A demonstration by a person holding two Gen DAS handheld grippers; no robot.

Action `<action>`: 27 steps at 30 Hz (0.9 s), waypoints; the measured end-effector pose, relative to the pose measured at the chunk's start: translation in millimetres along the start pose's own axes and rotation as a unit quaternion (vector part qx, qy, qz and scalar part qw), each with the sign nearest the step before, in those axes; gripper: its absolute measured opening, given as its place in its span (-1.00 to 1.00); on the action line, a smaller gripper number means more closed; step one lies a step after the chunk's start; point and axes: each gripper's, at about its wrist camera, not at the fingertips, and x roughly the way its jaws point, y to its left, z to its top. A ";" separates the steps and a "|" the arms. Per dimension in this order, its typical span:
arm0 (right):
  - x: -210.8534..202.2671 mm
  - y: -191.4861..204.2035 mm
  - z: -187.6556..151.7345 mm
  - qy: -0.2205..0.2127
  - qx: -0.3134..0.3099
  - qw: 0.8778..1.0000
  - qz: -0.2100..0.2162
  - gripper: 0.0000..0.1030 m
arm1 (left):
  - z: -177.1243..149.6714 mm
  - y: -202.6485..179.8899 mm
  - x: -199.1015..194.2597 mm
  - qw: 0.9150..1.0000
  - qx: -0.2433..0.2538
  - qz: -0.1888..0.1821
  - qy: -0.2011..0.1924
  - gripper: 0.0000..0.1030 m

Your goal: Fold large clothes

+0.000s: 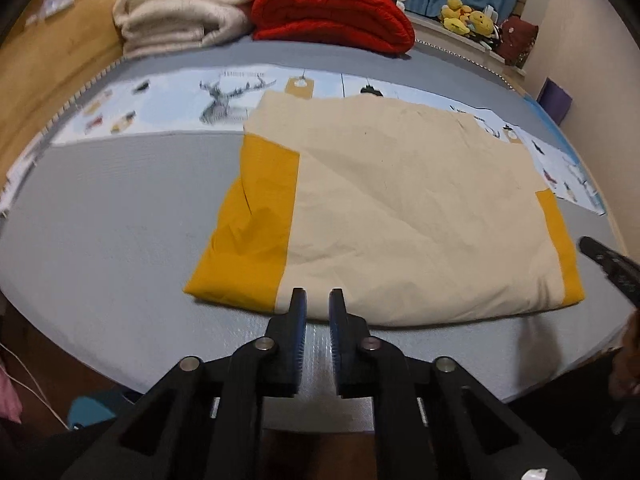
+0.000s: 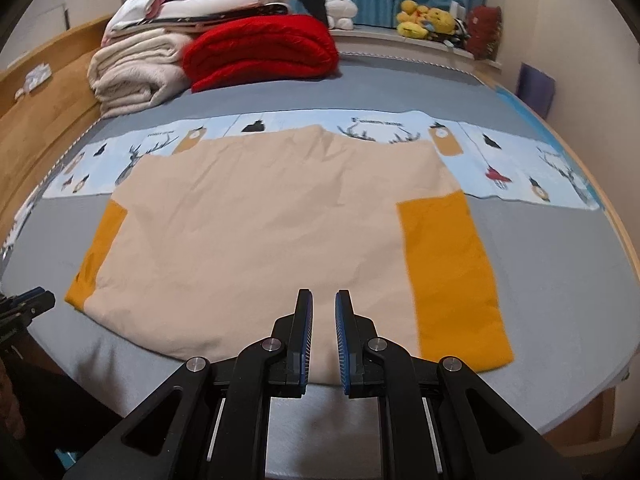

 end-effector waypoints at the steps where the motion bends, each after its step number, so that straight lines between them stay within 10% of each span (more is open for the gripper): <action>1: 4.0 7.1 1.5 0.002 -0.004 1.000 0.003 -0.75 | -0.9 4.2 0.6 1.000 -0.005 -0.002 0.002 -0.83; 14: 112.4 54.8 -10.1 0.142 -0.034 0.988 -0.038 -0.75 | -12.3 56.7 24.8 0.989 -0.129 -0.067 0.037 -0.83; 22: 119.0 55.8 -11.4 0.151 -0.048 0.987 -0.039 -0.75 | -28.9 96.9 75.9 0.935 -0.311 -0.158 0.062 -0.16; 27: 122.7 52.1 -10.7 0.157 -0.049 0.986 -0.034 -0.75 | -38.5 111.2 101.2 0.904 -0.385 -0.178 0.053 -0.07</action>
